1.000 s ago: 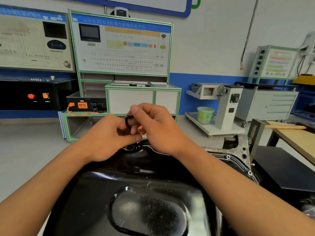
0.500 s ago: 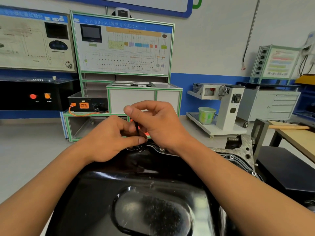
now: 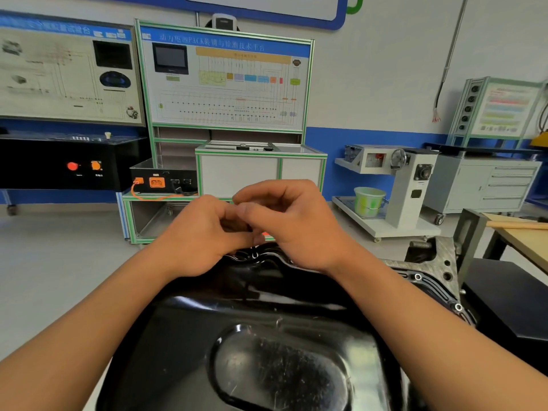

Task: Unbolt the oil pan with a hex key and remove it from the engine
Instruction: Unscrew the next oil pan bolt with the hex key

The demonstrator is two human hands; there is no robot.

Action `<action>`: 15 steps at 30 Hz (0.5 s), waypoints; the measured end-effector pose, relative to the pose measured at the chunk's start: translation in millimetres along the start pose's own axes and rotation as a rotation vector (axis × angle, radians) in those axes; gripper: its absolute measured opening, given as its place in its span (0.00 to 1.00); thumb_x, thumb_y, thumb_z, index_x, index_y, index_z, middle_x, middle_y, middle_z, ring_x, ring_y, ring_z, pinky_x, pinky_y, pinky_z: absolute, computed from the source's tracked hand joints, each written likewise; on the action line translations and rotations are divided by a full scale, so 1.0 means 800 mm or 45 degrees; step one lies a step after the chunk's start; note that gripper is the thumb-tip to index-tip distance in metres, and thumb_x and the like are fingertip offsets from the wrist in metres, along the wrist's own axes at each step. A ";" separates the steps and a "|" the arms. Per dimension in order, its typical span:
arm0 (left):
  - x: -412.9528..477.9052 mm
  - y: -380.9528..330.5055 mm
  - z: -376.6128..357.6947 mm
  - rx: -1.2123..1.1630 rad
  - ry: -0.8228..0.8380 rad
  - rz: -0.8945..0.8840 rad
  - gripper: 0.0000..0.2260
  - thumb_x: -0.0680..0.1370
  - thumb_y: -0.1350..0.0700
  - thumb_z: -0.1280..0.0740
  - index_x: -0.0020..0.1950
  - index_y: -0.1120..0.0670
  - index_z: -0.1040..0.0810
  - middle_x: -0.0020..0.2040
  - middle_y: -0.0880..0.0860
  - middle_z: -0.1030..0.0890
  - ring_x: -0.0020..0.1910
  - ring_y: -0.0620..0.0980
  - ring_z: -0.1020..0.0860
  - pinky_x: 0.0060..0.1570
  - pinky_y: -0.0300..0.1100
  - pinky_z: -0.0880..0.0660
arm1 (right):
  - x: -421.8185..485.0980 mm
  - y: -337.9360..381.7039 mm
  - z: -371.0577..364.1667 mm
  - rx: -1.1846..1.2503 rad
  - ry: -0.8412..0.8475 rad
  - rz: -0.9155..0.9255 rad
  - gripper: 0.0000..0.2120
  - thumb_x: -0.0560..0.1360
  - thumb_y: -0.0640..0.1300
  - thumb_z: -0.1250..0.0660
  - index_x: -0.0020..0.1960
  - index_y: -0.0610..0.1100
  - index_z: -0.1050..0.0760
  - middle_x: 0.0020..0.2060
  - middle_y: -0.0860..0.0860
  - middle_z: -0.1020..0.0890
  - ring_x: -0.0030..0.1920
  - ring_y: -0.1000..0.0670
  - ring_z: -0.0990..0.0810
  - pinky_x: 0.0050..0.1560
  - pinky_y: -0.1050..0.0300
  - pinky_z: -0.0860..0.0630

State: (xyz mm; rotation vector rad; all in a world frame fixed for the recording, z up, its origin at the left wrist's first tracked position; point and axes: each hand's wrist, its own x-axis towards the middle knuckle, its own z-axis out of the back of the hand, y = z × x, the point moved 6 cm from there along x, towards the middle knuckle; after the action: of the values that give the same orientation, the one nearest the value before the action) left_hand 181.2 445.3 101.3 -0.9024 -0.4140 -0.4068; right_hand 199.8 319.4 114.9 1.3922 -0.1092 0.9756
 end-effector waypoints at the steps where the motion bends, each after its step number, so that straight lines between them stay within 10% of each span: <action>1: 0.000 0.002 -0.001 -0.025 0.006 0.017 0.05 0.71 0.59 0.23 0.37 0.52 0.16 0.34 0.55 0.16 0.33 0.51 0.20 0.42 0.48 0.23 | -0.001 -0.002 0.004 0.038 -0.011 -0.022 0.07 0.77 0.34 0.31 0.47 0.44 0.17 0.32 0.53 0.16 0.34 0.57 0.19 0.40 0.63 0.21; 10: -0.001 -0.001 -0.009 0.030 0.098 0.017 0.19 0.71 0.60 0.23 0.25 0.43 0.23 0.22 0.41 0.26 0.24 0.38 0.30 0.30 0.26 0.34 | 0.011 -0.012 -0.008 0.228 -0.001 -0.378 0.06 0.77 0.45 0.30 0.45 0.43 0.19 0.30 0.40 0.27 0.20 0.55 0.35 0.23 0.64 0.37; 15: 0.000 -0.005 -0.009 0.013 0.086 -0.028 0.10 0.70 0.61 0.22 0.38 0.49 0.20 0.32 0.42 0.18 0.33 0.37 0.21 0.38 0.27 0.27 | 0.007 -0.014 -0.013 0.236 0.075 -0.404 0.09 0.76 0.43 0.27 0.38 0.42 0.19 0.23 0.51 0.27 0.26 0.54 0.28 0.27 0.65 0.29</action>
State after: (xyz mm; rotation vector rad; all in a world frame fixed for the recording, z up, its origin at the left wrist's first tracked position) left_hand 180.7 437.5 100.0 -0.8724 -0.3642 -0.4540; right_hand 205.6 332.4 107.0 1.4931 0.2457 0.7742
